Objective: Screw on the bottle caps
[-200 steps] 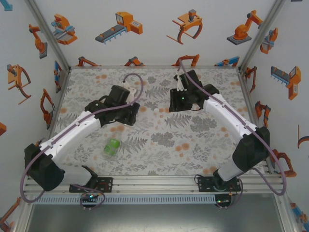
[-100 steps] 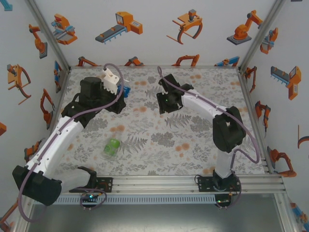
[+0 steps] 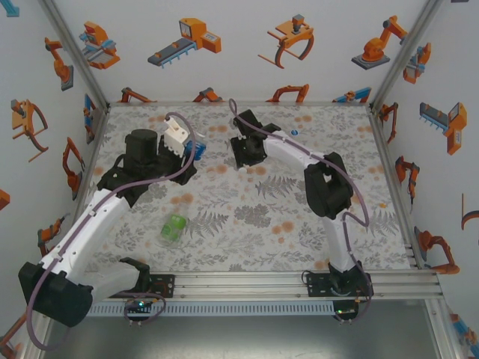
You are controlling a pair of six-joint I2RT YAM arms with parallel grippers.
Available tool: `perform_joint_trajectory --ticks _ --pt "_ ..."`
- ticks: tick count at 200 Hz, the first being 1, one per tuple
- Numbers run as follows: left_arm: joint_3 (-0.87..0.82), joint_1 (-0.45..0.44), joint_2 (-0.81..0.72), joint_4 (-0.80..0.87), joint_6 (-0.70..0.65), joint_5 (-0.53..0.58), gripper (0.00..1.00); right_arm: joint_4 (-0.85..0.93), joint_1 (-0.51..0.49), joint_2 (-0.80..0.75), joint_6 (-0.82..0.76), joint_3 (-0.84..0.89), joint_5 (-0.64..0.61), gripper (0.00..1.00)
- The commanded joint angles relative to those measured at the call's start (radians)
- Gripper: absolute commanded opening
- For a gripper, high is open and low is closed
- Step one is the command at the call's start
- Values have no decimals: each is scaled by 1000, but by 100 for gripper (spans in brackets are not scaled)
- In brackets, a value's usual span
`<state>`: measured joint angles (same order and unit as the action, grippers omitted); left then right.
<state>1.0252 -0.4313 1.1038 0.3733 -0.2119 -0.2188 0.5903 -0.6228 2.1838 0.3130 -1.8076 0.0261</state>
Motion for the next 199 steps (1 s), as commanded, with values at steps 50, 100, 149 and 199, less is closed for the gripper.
perform_joint_trajectory --ticks 50,100,149,199 --pt "-5 4 -40 -25 -25 -23 0 64 -24 89 -23 -99 -34 47" --pt "2 4 -29 -18 -18 -49 0 72 -36 117 -22 -99 -48 44" --pt "4 4 -32 -17 -15 -50 0 65 -38 134 -23 -99 -66 43" --pt "2 3 -30 -19 -14 -56 0 62 -40 138 -26 -98 -76 36"
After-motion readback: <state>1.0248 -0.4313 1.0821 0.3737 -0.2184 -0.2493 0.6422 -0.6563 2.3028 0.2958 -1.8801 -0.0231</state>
